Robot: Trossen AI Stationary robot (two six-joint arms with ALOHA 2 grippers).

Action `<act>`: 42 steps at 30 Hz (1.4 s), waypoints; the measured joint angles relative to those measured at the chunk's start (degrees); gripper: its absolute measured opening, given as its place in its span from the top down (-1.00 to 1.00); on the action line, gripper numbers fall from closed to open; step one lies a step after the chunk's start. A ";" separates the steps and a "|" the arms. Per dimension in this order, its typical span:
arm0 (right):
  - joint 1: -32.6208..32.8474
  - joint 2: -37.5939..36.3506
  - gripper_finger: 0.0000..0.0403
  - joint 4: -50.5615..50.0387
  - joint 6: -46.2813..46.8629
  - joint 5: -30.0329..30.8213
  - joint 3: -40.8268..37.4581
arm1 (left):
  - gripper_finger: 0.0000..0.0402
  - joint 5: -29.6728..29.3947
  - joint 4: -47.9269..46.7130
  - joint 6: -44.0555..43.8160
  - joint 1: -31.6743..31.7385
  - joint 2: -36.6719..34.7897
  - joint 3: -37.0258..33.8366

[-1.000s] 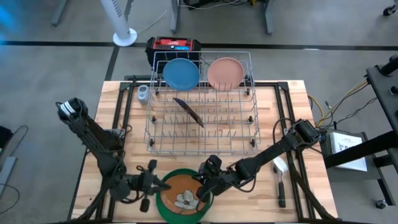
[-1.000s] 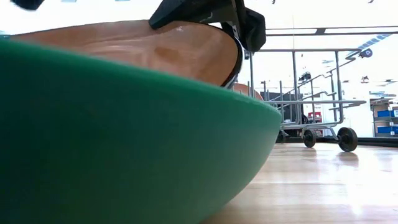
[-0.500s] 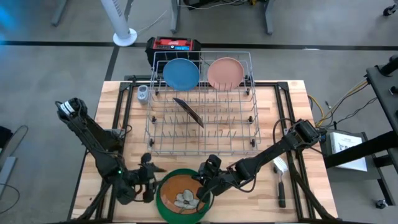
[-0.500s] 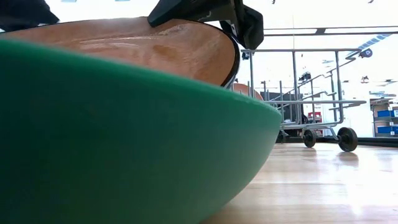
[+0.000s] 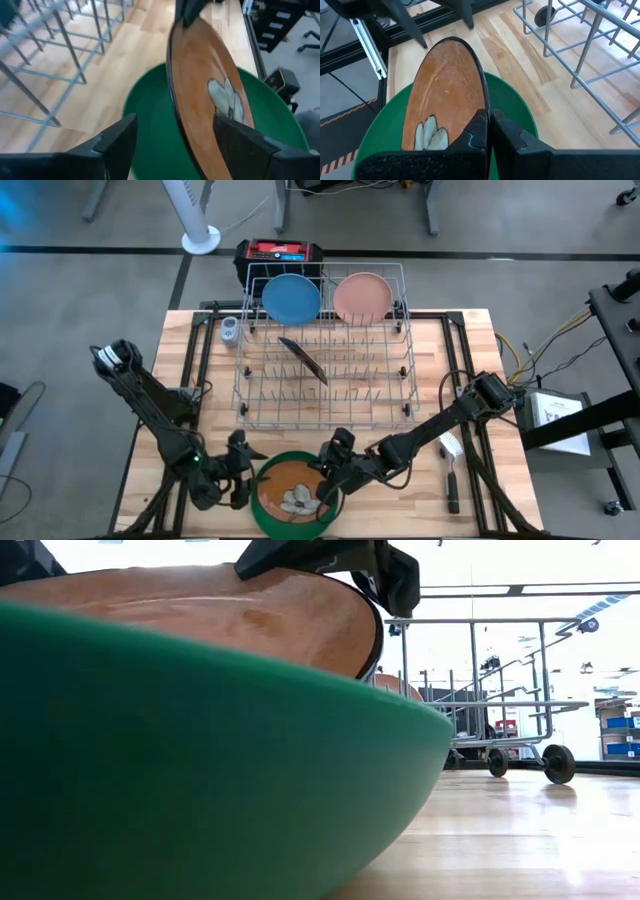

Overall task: Sort dishes
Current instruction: Put the orange floral plate into the dish rack

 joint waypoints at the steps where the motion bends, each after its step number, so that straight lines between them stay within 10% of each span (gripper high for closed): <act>1: 0.00 0.00 1.00 0.08 -0.32 0.29 0.00 | -0.23 0.21 0.61 -0.06 0.01 0.48 -0.36; 15: -0.11 0.00 1.00 5.28 -5.77 2.76 0.00 | -0.16 -1.55 4.53 0.47 0.54 6.95 -0.13; 27: -0.30 -0.34 1.00 5.52 -6.42 2.63 0.18 | 0.82 -2.50 7.20 -2.76 0.51 7.63 0.20; 42: -1.08 -6.58 0.54 -1.47 -3.73 0.17 0.08 | 0.87 -8.72 6.49 1.34 0.91 7.33 1.23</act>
